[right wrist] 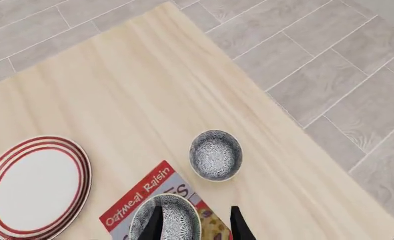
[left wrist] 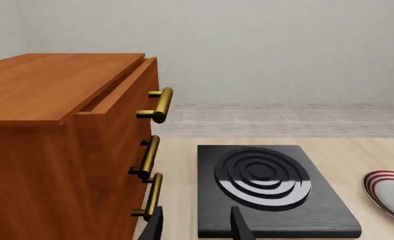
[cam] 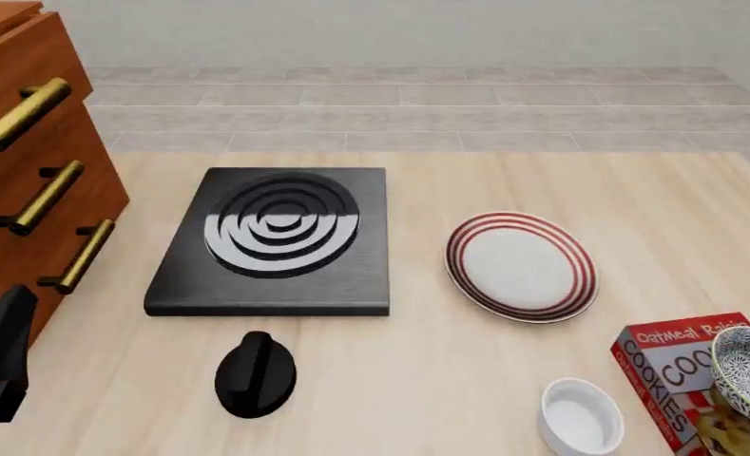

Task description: Pick the akita bowl on the cookies box and place it on the plate.

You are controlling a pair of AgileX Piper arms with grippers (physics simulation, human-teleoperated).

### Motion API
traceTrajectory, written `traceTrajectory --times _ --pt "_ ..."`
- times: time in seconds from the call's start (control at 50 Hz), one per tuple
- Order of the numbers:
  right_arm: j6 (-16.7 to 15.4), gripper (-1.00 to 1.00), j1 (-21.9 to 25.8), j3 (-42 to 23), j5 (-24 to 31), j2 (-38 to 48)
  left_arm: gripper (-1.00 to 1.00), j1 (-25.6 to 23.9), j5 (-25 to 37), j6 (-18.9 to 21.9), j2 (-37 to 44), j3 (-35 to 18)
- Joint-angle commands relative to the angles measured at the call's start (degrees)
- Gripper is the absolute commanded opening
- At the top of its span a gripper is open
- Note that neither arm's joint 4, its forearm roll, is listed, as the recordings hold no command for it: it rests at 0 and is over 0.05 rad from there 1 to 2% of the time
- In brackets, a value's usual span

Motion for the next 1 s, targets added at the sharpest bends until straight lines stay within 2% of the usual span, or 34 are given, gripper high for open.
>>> traceTrajectory --times 0.02,0.32,0.58,1.0 --pt "0.46 1.00 -0.42 3.57 -1.79 0.08 1.00 0.00 0.00 0.00 0.00 0.00" --pt "1.25 1.00 -0.99 7.22 -6.21 3.03 1.00 0.00 0.00 0.00 0.00 0.00" --pt "0.11 1.00 -1.80 11.50 -12.07 8.57 1.00 0.00 0.00 0.00 0.00 0.00" --pt "-0.18 1.00 0.28 18.57 -18.14 13.86 1.00 0.00 0.00 0.00 0.00 0.00"
